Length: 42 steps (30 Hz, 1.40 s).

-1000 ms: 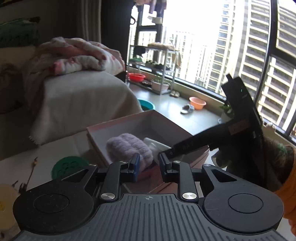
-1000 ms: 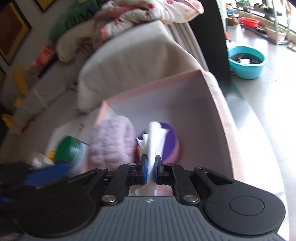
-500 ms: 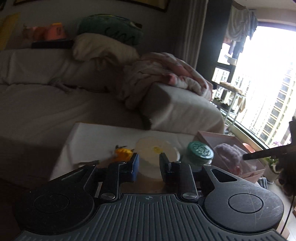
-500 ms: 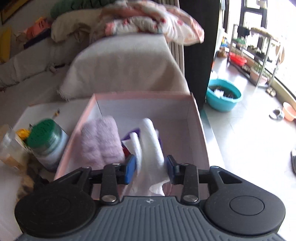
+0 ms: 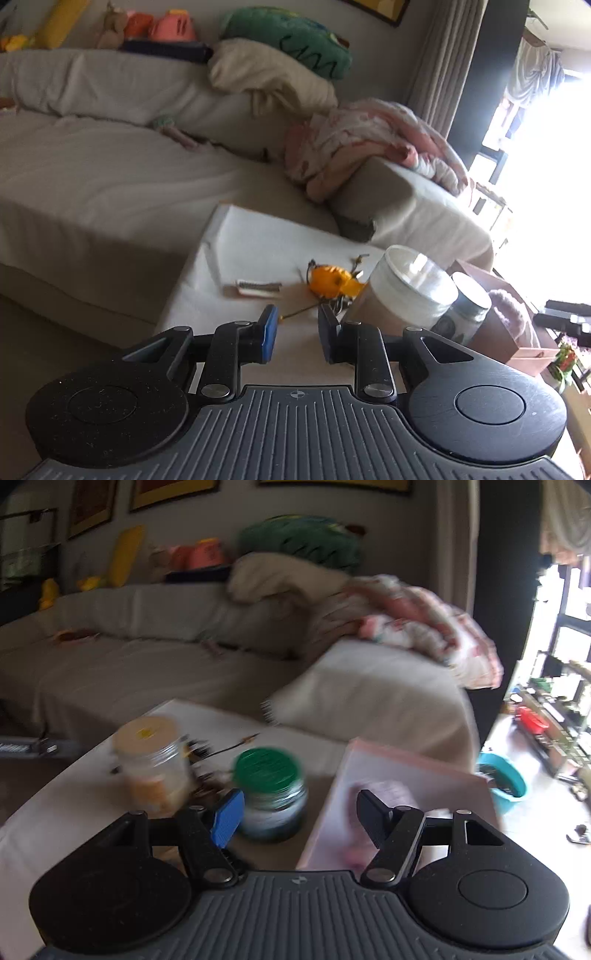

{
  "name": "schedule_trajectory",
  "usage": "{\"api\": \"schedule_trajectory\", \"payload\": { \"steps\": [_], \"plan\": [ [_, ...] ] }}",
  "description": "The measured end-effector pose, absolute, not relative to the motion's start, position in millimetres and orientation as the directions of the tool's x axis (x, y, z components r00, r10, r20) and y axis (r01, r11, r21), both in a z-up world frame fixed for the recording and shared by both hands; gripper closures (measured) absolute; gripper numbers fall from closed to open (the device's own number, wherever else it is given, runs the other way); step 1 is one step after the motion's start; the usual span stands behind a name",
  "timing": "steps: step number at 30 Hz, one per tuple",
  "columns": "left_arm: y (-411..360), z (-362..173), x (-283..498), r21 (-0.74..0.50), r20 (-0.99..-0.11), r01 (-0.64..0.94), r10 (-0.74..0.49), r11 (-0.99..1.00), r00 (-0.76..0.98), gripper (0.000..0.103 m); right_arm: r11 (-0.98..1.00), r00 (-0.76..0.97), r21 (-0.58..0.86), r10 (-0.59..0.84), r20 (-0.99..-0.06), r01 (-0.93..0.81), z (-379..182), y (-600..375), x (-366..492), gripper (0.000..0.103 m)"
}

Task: Organize soft objects
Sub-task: 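Lower cloth and tissue into the pink box and open both tools, then grasp the orange flower with the right tool while the left tool grasps the white hair clip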

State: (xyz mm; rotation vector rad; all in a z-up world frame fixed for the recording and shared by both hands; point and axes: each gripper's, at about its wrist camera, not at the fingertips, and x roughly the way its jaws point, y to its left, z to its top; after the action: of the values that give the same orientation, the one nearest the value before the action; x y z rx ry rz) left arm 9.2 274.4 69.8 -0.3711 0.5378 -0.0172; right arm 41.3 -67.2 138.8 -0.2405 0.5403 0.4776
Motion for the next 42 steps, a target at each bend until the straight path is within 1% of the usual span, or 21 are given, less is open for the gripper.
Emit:
{"api": "schedule_trajectory", "payload": {
  "steps": [5,6,8,11,14,16,18,21,23,26,29,31,33,34,35,37,39,42],
  "plan": [
    [288.8,65.2,43.9,-0.271,-0.514,-0.023,-0.125,0.962,0.848,0.076,0.807,0.678,-0.083,0.430,-0.596,-0.585,104.8,-37.3,27.2,0.035],
    [294.2,64.8,56.8,-0.266,-0.525,-0.001,-0.144,0.964,0.839,0.076,0.802,0.668,-0.074,0.438,-0.602,-0.593,97.0,-33.6,24.7,0.035],
    [306.9,59.8,83.3,-0.290,-0.548,0.029,-0.191,0.957,0.814,0.076,0.789,0.649,-0.054,0.462,-0.605,-0.612,86.8,-28.2,20.4,0.035],
    [322.4,46.2,115.0,-0.313,-0.586,0.029,-0.217,0.949,0.780,0.076,0.773,0.621,-0.024,0.490,-0.612,-0.634,75.4,-23.2,13.4,0.035],
    [329.9,35.4,130.9,-0.322,-0.609,0.050,-0.247,0.945,0.754,0.076,0.755,0.607,-0.039,0.494,-0.622,-0.654,73.7,-21.2,6.5,0.035],
    [331.1,30.6,132.9,-0.328,-0.615,0.093,-0.287,0.940,0.735,0.076,0.747,0.609,-0.053,0.495,-0.620,-0.662,80.8,-22.7,6.0,0.035],
    [326.6,28.5,128.9,-0.307,-0.622,0.148,-0.316,0.940,0.716,0.075,0.748,0.614,-0.053,0.500,-0.610,-0.662,92.5,-26.3,9.7,0.035],
    [312.3,29.8,119.0,-0.234,-0.631,0.235,-0.331,0.943,0.701,0.075,0.764,0.624,-0.023,0.510,-0.592,-0.645,118.6,-28.8,23.6,0.035],
    [304.6,30.2,115.4,-0.178,-0.643,0.266,-0.316,0.948,0.698,0.075,0.773,0.635,-0.008,0.516,-0.575,-0.635,138.8,-25.9,35.4,0.035],
    [296.1,31.0,117.5,-0.139,-0.660,0.248,-0.276,0.959,0.699,0.075,0.796,0.666,-0.008,0.501,-0.552,-0.606,171.5,-13.4,56.5,0.035],
    [290.3,31.8,123.7,-0.132,-0.671,0.211,-0.244,0.969,0.700,0.075,0.807,0.658,0.029,0.501,-0.563,-0.589,204.4,6.9,83.7,0.035],
    [285.6,32.0,125.8,-0.119,-0.672,0.210,-0.234,0.971,0.703,0.075,0.802,0.611,0.076,0.509,-0.606,-0.592,222.6,25.9,110.3,0.035],
    [281.3,31.3,125.9,-0.089,-0.669,0.232,-0.231,0.969,0.707,0.075,0.808,0.545,0.121,0.491,-0.680,-0.577,231.3,50.7,143.4,0.035],
    [278.9,30.9,123.6,-0.065,-0.669,0.236,-0.218,0.970,0.710,0.079,0.808,0.500,0.134,0.474,-0.724,-0.573,230.4,65.4,160.8,0.035],
    [278.5,30.8,121.1,-0.051,-0.670,0.239,-0.211,0.970,0.712,0.079,0.810,0.464,0.143,0.460,-0.757,-0.569,226.6,78.8,175.5,0.035],
    [283.8,30.7,115.9,-0.072,-0.668,0.234,-0.221,0.970,0.711,0.079,0.802,0.368,0.156,0.425,-0.827,-0.577,210.0,108.4,200.9,0.035],
    [292.4,30.1,108.9,-0.092,-0.661,0.197,-0.208,0.976,0.721,0.079,0.817,0.277,0.164,0.366,-0.888,-0.553,186.4,131.0,219.2,0.035],
    [299.3,29.6,99.0,-0.101,-0.655,0.164,-0.190,0.981,0.731,0.080,0.838,0.123,0.185,0.286,-0.950,-0.514,145.5,155.3,241.9,0.036]
  ]
}}
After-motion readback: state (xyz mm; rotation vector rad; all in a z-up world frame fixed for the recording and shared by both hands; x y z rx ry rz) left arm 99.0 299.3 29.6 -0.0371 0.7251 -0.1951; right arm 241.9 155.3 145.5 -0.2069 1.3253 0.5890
